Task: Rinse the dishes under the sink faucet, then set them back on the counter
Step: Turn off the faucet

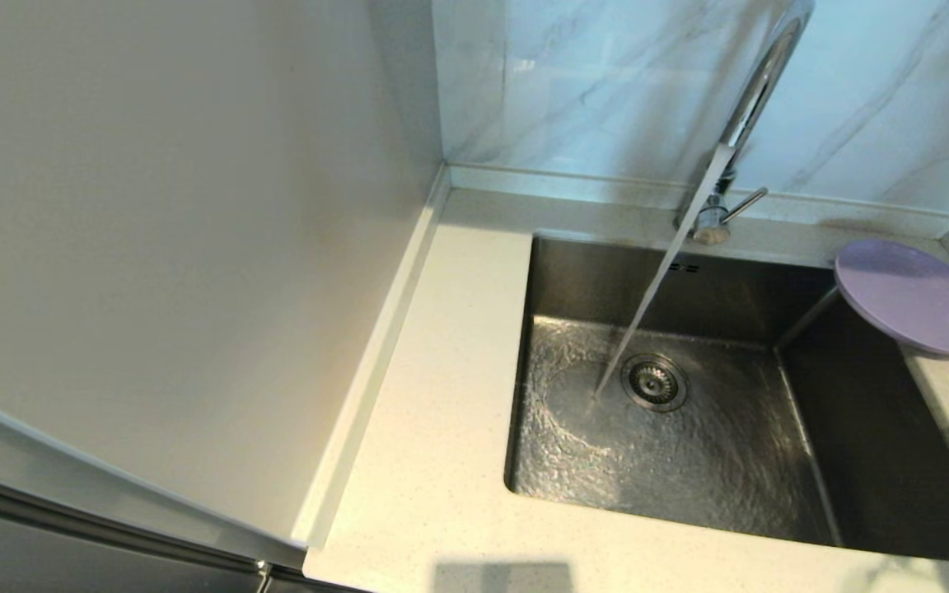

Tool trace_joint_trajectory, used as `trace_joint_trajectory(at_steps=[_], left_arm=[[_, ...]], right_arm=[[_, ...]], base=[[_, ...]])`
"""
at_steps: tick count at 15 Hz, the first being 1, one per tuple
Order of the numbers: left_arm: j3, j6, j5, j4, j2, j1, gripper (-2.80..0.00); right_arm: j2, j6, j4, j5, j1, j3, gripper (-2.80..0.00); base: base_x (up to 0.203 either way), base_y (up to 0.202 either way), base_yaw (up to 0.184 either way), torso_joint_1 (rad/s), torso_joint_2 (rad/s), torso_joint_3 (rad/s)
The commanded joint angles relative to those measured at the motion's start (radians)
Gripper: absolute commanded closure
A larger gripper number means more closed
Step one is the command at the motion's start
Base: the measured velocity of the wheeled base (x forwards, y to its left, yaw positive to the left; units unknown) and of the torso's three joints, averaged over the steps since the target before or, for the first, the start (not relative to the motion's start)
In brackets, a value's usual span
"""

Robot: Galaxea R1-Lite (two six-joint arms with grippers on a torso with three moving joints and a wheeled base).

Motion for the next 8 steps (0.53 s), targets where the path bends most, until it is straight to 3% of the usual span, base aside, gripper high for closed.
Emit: trace_joint_trajectory(at_steps=[1, 3, 6, 8], left_arm=[[0.000, 0.000, 0.000, 0.000, 0.000, 0.000, 0.00], [0.000, 0.000, 0.000, 0.000, 0.000, 0.000, 0.00], [0.000, 0.000, 0.000, 0.000, 0.000, 0.000, 0.00], [0.000, 0.000, 0.000, 0.000, 0.000, 0.000, 0.00]], right_arm=[[0.185, 0.077, -0.008, 0.208, 0.005, -0.107, 0.00], [0.266, 0.146, -0.122, 0.456, -0.040, -0.121, 0.00], [0.381, 0.175, -0.322, 0.862, -0.142, -0.079, 0.00], [0.468, 0.180, -0.439, 1.061, -0.209, -0.043, 0.00]], base=[[0.000, 0.000, 0.000, 0.000, 0.00, 0.000], [0.000, 0.000, 0.000, 0.000, 0.00, 0.000], [0.000, 0.000, 0.000, 0.000, 0.00, 0.000], [0.000, 0.000, 0.000, 0.000, 0.00, 0.000]])
